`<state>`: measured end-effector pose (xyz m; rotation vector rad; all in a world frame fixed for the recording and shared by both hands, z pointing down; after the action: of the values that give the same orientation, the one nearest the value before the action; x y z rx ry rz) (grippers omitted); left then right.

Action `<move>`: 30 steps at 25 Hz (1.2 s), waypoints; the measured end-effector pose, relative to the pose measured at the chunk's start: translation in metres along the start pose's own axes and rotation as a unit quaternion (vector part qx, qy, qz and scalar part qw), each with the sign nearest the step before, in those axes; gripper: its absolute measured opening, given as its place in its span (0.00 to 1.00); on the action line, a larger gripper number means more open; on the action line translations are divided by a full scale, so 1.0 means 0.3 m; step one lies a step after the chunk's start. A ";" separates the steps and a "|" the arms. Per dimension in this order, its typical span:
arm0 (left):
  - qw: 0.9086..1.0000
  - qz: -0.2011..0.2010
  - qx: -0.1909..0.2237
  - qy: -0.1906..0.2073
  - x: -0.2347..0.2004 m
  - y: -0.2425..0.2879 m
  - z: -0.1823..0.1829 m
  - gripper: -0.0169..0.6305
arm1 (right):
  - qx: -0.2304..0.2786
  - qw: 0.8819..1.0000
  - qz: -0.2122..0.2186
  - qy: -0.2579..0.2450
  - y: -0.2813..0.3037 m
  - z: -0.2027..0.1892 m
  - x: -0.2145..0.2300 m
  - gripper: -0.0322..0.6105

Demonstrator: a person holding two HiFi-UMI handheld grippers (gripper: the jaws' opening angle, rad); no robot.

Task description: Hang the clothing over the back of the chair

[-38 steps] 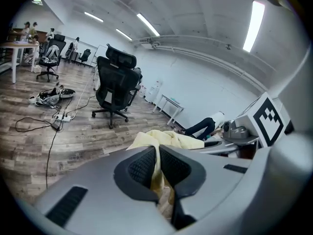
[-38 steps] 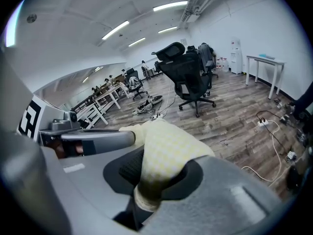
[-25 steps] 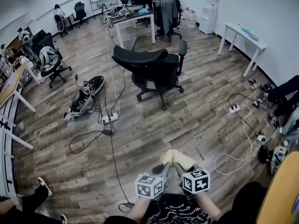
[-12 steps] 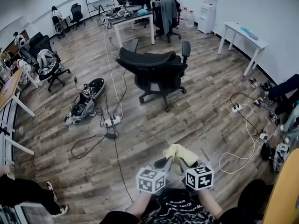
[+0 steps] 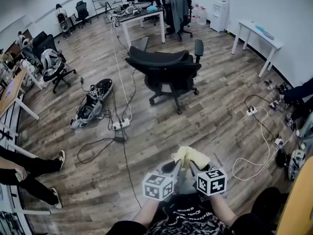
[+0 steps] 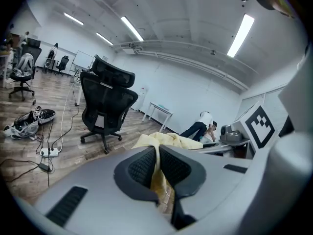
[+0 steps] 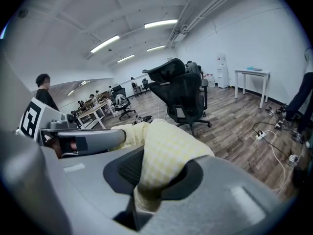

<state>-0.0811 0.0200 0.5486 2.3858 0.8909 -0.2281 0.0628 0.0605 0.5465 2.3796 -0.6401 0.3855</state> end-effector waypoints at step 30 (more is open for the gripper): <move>0.991 0.024 0.128 0.011 -0.062 0.153 0.569 0.06 | 0.091 0.978 0.083 -0.170 0.110 0.602 0.068 0.16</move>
<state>-0.0587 -0.1159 0.4361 2.6469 0.8582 -0.3132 0.0823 -0.0858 0.4355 2.6011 -1.0007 0.1086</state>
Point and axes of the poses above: the fingertips, and each gripper's own axes: y forward along the fingers, x to its right, z out of its top, the point moved 8 cm from there along -y, backward along the fingers, and after that the axes turned 14 degrees about z, right-handed, at the moved point
